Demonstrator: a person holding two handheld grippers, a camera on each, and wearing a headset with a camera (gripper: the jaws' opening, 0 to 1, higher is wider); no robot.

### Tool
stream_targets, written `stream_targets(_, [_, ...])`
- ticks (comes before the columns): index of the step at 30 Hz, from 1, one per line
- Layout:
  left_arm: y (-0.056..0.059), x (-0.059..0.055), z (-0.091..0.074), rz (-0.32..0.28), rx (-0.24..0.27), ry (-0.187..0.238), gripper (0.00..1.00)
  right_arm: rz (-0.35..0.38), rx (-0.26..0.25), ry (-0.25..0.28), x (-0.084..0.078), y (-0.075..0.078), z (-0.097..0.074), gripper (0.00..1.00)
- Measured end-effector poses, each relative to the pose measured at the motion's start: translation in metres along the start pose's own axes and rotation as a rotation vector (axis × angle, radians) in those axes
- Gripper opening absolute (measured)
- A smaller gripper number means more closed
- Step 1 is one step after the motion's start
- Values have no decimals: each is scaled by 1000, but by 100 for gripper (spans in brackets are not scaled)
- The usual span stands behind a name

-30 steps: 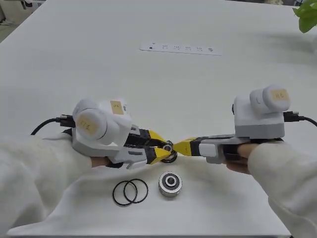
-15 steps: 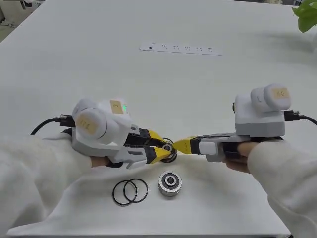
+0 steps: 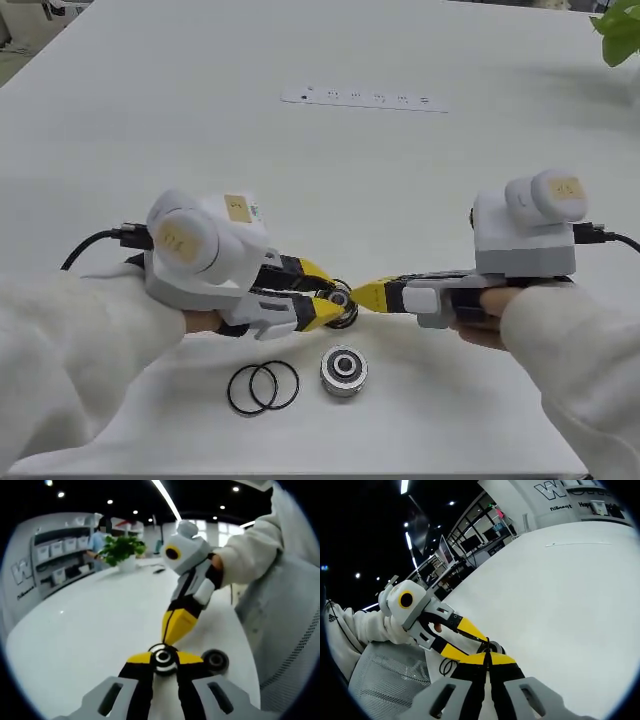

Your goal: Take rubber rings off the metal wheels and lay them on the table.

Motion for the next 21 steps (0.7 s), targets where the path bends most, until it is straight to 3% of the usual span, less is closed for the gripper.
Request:
stream_targets(7, [4, 14, -11, 69, -2, 3, 21, 27, 9, 14, 2, -2, -3, 0])
stream_targets(11, [7, 25, -21, 93, -8, 17, 29, 31, 18, 18, 4, -4, -3, 0])
stream_targets(21, [-2, 41, -44, 89, 30, 64, 47, 11, 31, 21, 7, -12, -5, 0])
Point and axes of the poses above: the centre of the closed fingertips' face, and the gripper's own axes: z roughly forward along the fingers, y roughly to its right, x roughly out of its top, the point moved 5 cm from there along -z, roughly backward along the fingers, and after that the axes turned 2 degrees about -y, right-handed, at the moved point
